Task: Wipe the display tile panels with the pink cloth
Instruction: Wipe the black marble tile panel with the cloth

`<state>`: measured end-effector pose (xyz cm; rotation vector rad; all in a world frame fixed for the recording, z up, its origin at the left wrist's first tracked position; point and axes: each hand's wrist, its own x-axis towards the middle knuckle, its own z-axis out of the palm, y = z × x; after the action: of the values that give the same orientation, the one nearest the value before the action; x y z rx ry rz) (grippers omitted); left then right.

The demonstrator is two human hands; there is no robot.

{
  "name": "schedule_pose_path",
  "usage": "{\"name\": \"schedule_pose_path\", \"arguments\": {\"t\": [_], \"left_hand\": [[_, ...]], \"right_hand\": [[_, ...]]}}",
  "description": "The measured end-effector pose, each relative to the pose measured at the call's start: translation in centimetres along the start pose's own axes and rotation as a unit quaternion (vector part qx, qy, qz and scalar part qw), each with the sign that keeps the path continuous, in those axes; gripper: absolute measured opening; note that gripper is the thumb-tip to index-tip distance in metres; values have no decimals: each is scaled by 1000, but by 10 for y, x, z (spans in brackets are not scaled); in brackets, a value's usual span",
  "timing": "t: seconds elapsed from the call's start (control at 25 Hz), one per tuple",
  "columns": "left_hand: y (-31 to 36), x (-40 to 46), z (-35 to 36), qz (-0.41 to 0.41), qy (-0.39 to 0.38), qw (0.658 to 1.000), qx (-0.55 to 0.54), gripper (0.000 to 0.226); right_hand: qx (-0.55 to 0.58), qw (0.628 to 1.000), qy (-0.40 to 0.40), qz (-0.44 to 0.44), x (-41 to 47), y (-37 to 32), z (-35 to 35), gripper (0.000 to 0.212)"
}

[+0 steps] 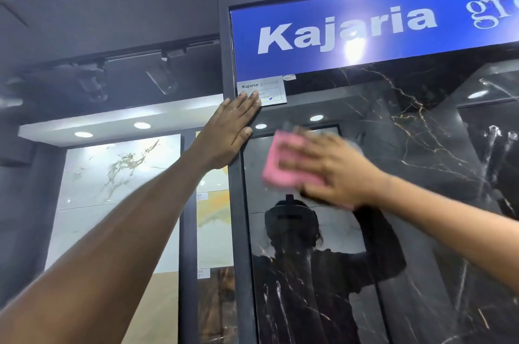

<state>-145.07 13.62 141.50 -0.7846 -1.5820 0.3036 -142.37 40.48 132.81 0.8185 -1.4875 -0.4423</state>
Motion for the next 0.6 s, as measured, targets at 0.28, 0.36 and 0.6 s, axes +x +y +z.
{"name": "schedule_pose_path", "arguments": {"t": [0.28,0.36,0.6], "left_hand": [[-2,2,-5,-13,5,1000,-26,58],[0,1,-6,-18,-3,999,-26,58],[0,-1,-3,-20,-10,1000,-21,56]], "right_hand": [[19,991,-66,-118,-23,-86,14,55],[16,977,-77,-200,-30,-72,10,52],[30,992,41,120,32,-33,8,56]]}}
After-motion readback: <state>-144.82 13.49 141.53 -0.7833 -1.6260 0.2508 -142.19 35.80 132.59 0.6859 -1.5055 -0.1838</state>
